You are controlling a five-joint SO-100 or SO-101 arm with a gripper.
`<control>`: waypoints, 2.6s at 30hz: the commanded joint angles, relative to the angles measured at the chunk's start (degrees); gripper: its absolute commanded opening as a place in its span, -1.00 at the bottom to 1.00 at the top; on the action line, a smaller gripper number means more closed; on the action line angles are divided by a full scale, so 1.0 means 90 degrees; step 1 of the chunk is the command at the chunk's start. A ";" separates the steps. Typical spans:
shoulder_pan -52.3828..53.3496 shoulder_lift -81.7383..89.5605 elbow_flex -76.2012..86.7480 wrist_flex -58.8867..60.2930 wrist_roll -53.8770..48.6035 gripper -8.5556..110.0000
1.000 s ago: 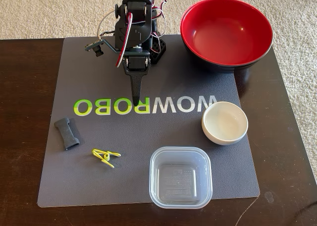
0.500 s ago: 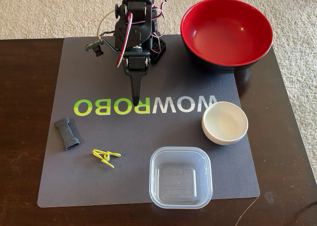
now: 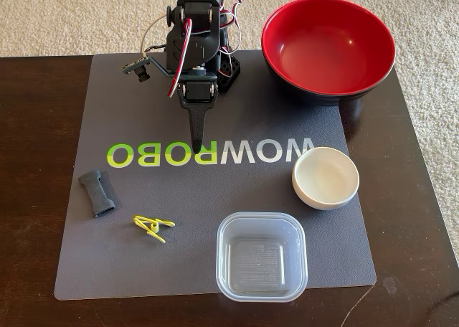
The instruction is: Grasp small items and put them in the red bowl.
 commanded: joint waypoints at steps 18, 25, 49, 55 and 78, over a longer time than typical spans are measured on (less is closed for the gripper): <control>-0.0098 0.0029 -0.0029 -0.0039 0.0039 -0.62; -0.0098 0.0029 -0.0029 -0.0039 0.0039 -0.62; -0.0410 0.0029 0.0068 -0.0381 0.0156 -0.62; -0.0488 0.0029 0.0078 -0.0381 0.0156 -0.62; -0.0527 -0.8018 -0.6680 -0.0605 0.1543 -0.35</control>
